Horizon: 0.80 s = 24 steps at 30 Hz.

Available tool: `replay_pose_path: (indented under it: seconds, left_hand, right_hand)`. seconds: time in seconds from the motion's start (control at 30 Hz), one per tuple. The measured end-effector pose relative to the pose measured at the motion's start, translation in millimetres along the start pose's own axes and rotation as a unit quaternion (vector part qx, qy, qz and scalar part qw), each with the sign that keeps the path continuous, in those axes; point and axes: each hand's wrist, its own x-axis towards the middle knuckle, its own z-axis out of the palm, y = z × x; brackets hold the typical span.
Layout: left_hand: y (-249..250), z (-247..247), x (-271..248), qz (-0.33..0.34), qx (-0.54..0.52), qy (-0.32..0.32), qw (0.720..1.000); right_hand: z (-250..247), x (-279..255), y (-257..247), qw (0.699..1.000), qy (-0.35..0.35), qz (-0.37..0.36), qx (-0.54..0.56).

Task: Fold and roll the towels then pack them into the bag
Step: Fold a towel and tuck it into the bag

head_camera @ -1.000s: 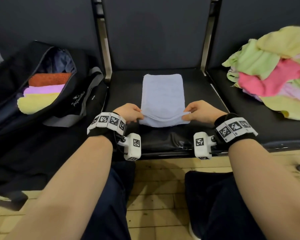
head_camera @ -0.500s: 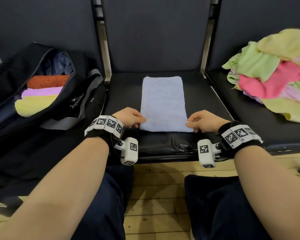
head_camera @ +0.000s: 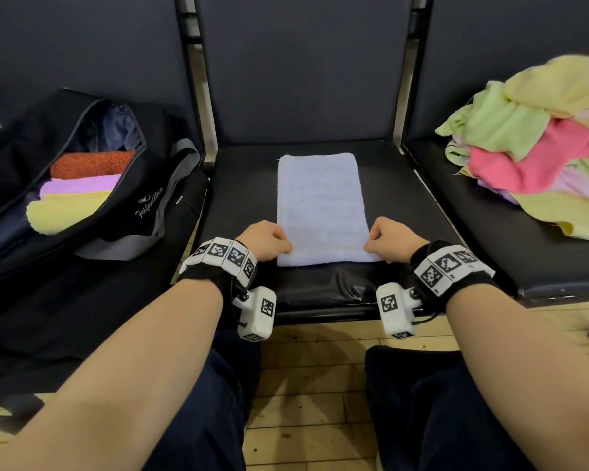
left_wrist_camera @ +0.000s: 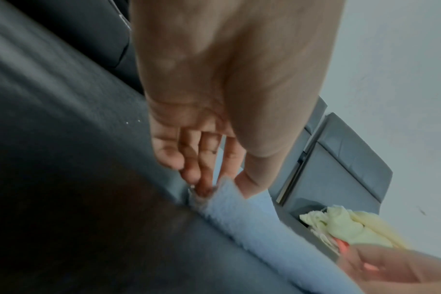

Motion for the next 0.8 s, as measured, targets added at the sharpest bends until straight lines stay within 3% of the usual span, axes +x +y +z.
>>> replay_pose_path:
  seconds: [0.13, 0.2, 0.57, 0.8]
  left_hand:
    - [-0.4, 2.8, -0.1, 0.097, 0.019, 0.062, 0.993]
    - [1.7, 2.2, -2.6, 0.123, 0.022, 0.055, 0.991]
    - [0.2, 0.1, -8.0, 0.127, 0.100, -0.022, 0.987]
    - [-3.6, 1.3, -4.8, 0.177, 0.192, -0.011, 0.965]
  right_hand:
    - [1.2, -0.5, -0.2, 0.993, 0.067, -0.093, -0.040]
    - [0.5, -3.4, -2.3, 0.988, 0.053, -0.135, -0.056]
    - [-8.2, -19.0, -5.4, 0.990, -0.043, -0.107, -0.076]
    - [2.2, -16.5, -5.3, 0.986, 0.005, -0.116, -0.123]
